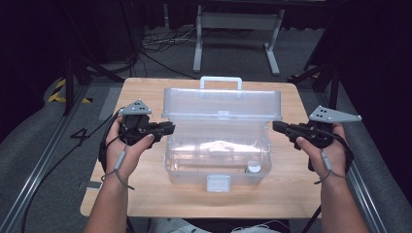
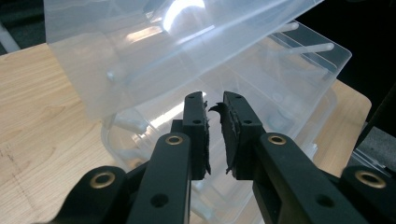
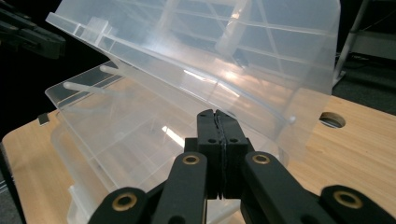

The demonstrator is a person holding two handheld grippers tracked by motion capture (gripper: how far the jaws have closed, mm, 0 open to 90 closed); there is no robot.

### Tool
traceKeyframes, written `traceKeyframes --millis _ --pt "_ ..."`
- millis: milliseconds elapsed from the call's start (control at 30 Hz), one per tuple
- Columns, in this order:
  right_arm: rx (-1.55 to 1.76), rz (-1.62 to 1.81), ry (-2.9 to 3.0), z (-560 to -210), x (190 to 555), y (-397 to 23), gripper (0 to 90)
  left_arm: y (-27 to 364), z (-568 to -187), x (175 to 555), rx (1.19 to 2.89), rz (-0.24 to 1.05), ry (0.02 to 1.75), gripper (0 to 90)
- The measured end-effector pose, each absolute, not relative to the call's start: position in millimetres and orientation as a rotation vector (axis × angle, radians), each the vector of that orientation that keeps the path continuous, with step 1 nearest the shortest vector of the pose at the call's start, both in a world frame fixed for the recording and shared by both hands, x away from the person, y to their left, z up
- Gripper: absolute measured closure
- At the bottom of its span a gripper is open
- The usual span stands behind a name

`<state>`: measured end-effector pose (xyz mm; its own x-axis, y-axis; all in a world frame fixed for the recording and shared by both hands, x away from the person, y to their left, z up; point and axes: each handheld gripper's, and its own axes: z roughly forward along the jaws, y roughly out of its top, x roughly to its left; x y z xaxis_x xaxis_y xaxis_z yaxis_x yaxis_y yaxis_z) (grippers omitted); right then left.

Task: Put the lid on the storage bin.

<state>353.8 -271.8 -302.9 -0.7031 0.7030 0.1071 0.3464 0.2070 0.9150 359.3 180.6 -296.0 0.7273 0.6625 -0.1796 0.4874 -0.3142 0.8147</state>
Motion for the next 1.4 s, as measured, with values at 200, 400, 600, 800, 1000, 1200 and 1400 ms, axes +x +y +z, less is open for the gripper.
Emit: traceKeyframes --millis 200,400,600,800,1000,1200,1400 --pt "0.992 1.475 2.194 -303 352 -272 89.6 181 -296 359 1.983 0.223 0.873 82.7" --pt "0.996 1.455 2.236 -304 349 -272 89.5 179 -295 357 2.008 0.226 0.884 83.4" --pt "1.003 1.424 2.277 -305 347 -271 89.5 178 -295 355 2.048 0.214 0.895 86.6" --pt "1.013 1.382 2.331 -305 346 -271 89.5 178 -295 353 2.079 0.184 0.904 89.0" --pt "1.027 1.333 2.379 -306 345 -270 89.5 176 -296 351 2.114 0.171 0.91 89.4" --pt "1.032 1.282 2.422 -307 345 -269 89.5 175 -297 348 2.154 0.165 0.912 89.4" --pt "1.033 1.233 2.464 -307 343 -267 89.4 174 -298 347 2.194 0.14 0.909 89.3"
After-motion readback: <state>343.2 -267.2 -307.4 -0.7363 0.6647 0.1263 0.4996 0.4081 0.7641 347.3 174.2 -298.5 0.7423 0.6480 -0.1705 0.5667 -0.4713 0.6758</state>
